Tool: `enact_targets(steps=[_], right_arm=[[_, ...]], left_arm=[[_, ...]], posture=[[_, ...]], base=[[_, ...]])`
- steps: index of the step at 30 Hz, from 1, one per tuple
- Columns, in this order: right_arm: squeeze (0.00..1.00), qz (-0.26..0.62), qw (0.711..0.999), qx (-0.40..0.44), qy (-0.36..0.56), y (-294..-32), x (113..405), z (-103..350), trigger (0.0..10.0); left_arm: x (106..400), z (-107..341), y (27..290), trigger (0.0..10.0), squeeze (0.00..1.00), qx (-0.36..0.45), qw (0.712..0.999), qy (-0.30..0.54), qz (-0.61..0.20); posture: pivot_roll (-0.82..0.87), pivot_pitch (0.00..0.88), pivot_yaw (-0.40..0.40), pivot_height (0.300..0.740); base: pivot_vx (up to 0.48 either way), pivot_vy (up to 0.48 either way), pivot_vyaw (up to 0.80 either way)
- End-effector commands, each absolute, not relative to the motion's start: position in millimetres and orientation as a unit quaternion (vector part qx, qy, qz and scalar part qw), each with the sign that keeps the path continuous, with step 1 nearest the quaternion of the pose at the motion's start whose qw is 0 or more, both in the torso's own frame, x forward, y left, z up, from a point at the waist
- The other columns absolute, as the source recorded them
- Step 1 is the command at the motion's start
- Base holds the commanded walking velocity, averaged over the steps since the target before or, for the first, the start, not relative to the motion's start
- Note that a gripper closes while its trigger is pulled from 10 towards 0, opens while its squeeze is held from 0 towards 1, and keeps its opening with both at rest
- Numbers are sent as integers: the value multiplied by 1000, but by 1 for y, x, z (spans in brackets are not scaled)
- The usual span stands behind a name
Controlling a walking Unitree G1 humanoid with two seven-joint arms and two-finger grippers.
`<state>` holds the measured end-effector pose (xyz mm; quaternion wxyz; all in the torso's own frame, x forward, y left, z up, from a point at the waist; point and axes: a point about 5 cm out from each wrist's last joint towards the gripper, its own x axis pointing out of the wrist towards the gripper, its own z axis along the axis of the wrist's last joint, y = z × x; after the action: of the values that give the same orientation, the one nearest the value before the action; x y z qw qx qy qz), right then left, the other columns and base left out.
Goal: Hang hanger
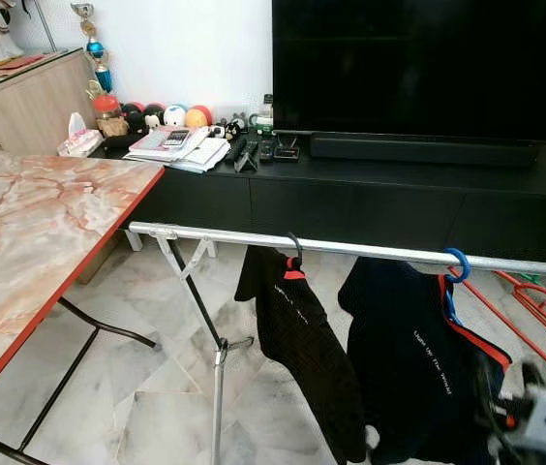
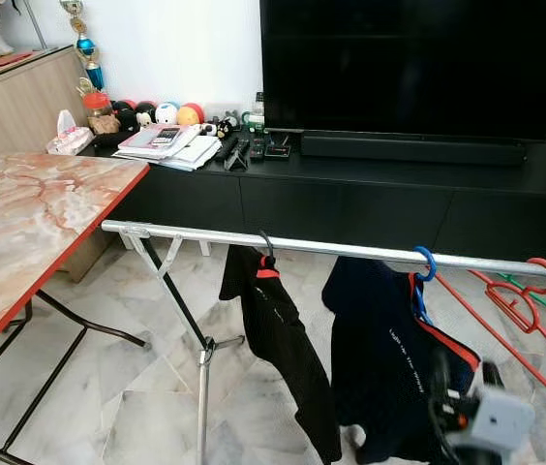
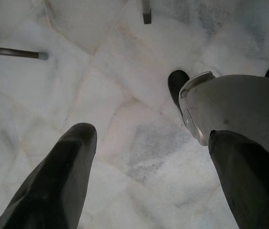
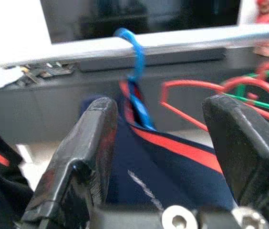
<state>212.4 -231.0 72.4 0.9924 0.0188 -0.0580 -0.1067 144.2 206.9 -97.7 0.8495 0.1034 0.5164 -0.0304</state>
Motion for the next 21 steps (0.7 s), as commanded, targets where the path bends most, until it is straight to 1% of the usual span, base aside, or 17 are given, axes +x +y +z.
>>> enact_targets(steps=[1, 8, 12, 21], right_arm=[[0, -95, 994, 27, -43, -227, 211, 68, 10000], [0, -74, 996, 28, -29, -223, 212, 67, 10000], [0, -70, 996, 32, -34, -220, 220, 72, 10000], [0, -56, 998, 32, -24, -215, 225, 68, 10000]], left_arm=[[139, -99, 211, 10000, 0, 103, 847, 522, -19], [138, -99, 212, 10000, 0, 90, 851, 518, -5], [137, -99, 212, 10000, 0, 91, 850, 519, -4], [136, -100, 212, 10000, 0, 88, 850, 520, -6]], posture=[[-46, 0, 16, 740], [-40, 0, 21, 740], [-46, 0, 28, 740], [-43, 0, 28, 740]], base=[[0, 0, 0], [0, 0, 0], [0, 0, 0], [248, 0, 0]])
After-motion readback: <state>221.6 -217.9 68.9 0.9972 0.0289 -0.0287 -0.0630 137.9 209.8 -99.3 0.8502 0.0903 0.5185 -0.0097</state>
